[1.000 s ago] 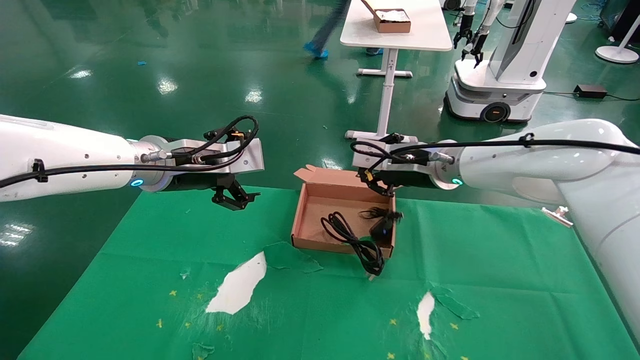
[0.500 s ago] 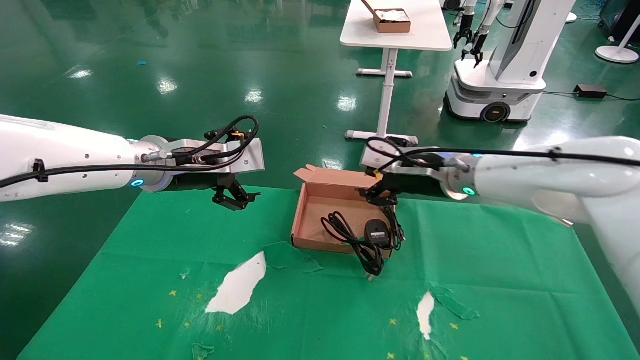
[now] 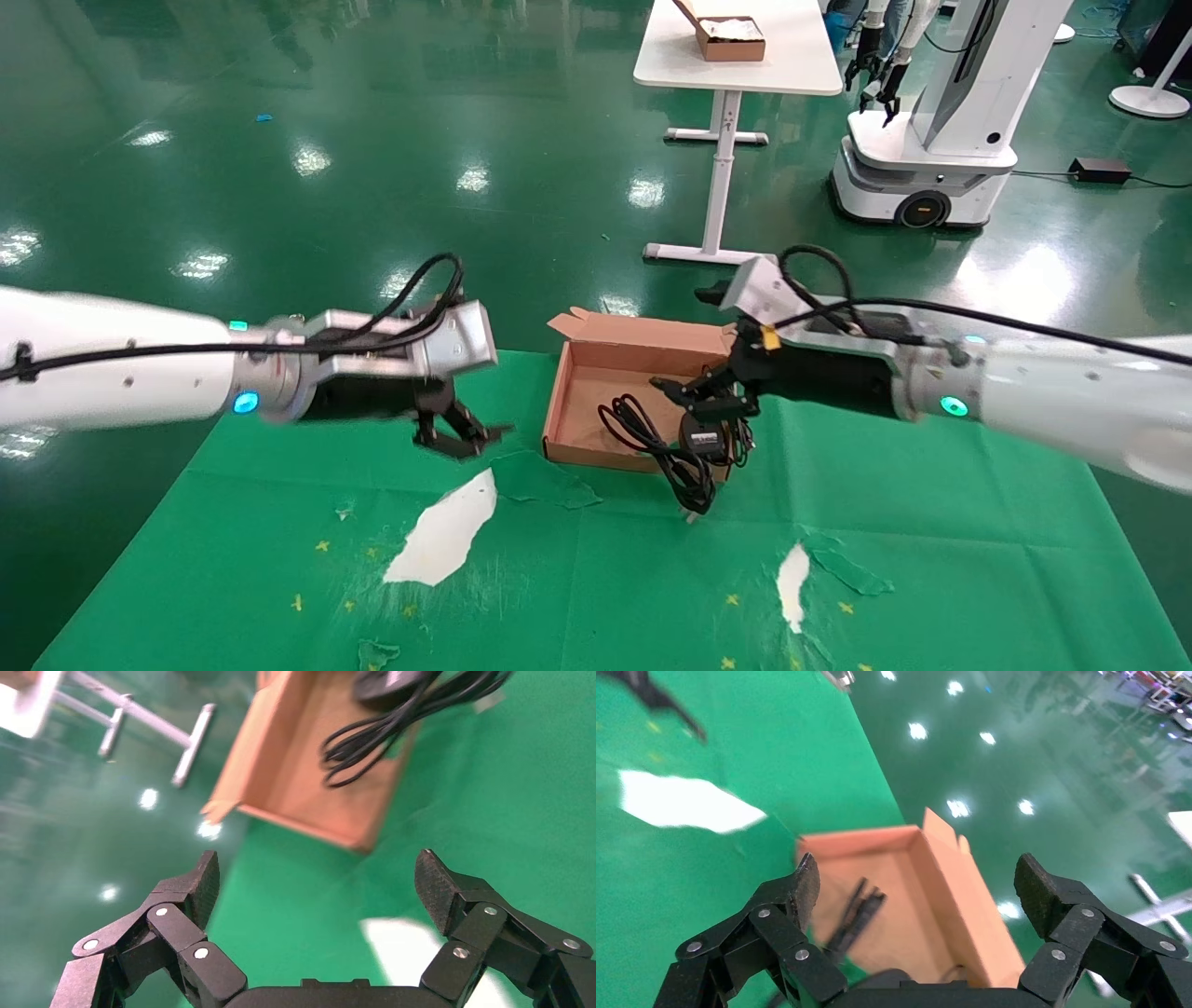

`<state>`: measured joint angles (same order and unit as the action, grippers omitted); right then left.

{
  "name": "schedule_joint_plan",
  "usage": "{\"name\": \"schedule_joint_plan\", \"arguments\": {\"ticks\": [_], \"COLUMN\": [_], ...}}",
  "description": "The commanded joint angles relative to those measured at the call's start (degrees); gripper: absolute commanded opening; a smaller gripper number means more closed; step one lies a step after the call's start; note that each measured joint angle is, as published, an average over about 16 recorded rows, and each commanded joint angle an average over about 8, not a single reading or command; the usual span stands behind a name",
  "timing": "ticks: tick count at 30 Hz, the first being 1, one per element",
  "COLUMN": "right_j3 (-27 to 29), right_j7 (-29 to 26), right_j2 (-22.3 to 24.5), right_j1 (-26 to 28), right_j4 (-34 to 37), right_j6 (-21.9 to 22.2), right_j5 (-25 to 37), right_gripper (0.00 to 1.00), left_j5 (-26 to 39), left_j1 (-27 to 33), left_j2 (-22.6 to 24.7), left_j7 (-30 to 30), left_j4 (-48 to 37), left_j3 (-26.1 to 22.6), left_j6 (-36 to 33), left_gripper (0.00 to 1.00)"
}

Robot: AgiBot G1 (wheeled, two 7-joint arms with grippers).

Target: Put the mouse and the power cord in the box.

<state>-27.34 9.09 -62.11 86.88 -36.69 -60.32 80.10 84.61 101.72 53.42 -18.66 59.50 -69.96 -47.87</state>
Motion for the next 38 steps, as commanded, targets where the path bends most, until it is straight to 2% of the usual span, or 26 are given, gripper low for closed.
{"name": "schedule_joint_plan", "arguments": {"ticks": [1, 35, 38], "right_j3": [0.6, 10.7, 11.1], "right_j7": [-1.1, -18.7, -19.4], "right_j2": [1.4, 25.6, 26.5], "right_j1": [-1.3, -23.9, -24.8], "right_j4": [-2.0, -34.8, -36.1], "right_j6": [-1.3, -24.0, -24.9], "right_j5": [-2.0, -36.1, -37.5], "right_gripper": [1.0, 1.0, 1.0], "left_j5": [-1.7, -31.2, -32.4], "left_j1": [-1.6, -29.3, -30.5], "left_j2": [-0.7, -13.4, -14.0], "left_j7": [0.3, 5.8, 6.0], "left_j4": [0.6, 10.3, 10.7], "left_j3": [2.2, 39.3, 40.9], "left_j6": [-1.5, -27.6, -28.7], "left_gripper": [1.0, 1.0, 1.0]}}
